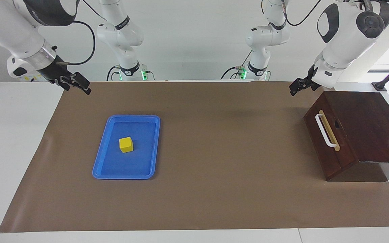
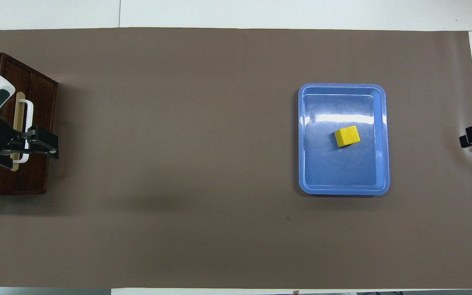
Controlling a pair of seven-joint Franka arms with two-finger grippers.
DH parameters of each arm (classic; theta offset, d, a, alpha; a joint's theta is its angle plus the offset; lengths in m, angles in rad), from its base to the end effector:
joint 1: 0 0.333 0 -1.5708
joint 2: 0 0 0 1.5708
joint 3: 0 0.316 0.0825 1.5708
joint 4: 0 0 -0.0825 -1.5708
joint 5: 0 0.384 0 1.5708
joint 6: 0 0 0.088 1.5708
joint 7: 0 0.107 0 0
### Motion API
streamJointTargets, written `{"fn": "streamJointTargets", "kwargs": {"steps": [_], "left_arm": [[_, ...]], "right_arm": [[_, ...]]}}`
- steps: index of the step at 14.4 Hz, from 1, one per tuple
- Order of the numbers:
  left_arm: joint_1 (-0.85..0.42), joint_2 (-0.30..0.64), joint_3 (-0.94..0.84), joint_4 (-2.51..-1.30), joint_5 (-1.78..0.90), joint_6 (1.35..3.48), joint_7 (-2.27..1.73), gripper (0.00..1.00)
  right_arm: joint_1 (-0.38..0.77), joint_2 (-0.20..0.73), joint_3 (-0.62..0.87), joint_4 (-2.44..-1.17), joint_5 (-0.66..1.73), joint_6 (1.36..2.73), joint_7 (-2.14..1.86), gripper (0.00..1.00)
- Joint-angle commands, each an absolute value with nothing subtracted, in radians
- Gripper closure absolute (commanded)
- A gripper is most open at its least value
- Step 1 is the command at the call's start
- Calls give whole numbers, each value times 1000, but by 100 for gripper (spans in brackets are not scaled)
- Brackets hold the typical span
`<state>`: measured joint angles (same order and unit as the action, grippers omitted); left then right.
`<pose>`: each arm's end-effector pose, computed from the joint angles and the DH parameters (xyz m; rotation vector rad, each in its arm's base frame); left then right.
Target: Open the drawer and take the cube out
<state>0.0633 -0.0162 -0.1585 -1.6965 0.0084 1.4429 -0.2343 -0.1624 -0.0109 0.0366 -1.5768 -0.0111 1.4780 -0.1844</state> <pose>0.5261 -0.0498 0.5655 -3.0636 -0.2140 0.3588 0.5365 -0.0690 0.6200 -3.1350 -0.0910 0.1391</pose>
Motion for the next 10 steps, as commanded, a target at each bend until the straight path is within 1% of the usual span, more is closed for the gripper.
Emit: {"fn": "streamJointTargets", "kwargs": {"steps": [1,4,10], "left_arm": [[38,-6,-138,-1672,-5,1413,-222,0],[38,-11,-138,-1687,-3,1417,-222,0],[35,-12,-138,-1693,-3,1439,-224,0]], "right_arm": [[-160,-28,48,-1643,-49,1551,-236,0],[-158,-28,49,-1687,-75,1603,-238,0],[-173,-18,46,-1675,-31,1603,-244,0]]}}
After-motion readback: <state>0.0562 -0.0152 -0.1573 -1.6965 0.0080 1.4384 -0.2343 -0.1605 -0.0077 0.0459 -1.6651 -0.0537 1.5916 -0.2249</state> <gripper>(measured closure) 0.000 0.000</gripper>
